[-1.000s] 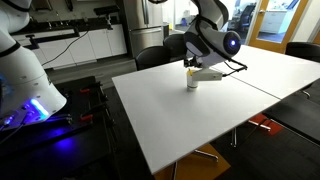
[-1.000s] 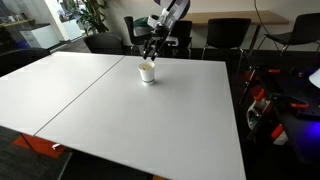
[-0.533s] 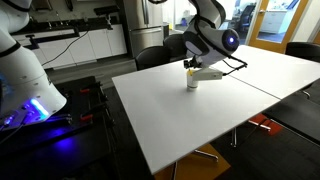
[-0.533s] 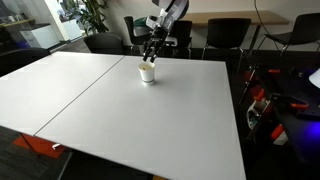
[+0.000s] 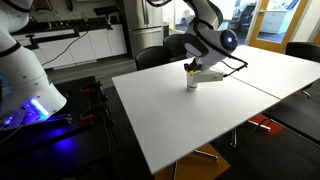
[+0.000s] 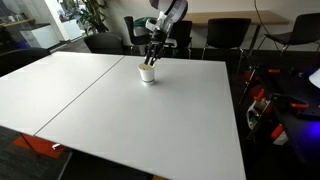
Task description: Take the pen from the cup and put it on the table
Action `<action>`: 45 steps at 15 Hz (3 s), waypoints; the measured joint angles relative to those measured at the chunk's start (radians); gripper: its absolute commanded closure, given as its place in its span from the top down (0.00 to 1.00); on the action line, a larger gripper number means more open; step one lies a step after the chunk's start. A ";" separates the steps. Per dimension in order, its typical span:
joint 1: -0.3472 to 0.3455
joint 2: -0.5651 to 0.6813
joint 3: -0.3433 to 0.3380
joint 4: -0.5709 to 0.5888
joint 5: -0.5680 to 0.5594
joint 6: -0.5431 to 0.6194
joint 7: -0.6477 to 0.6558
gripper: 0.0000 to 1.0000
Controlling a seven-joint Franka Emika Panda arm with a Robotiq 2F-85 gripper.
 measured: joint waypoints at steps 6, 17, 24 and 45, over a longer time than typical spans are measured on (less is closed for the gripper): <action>0.003 0.038 0.027 0.035 -0.041 0.030 0.002 0.37; 0.002 0.096 0.056 0.121 -0.097 0.032 0.030 0.00; -0.001 0.116 0.066 0.156 -0.108 0.032 0.051 0.04; -0.147 -0.057 0.134 -0.012 0.054 -0.032 -0.067 0.04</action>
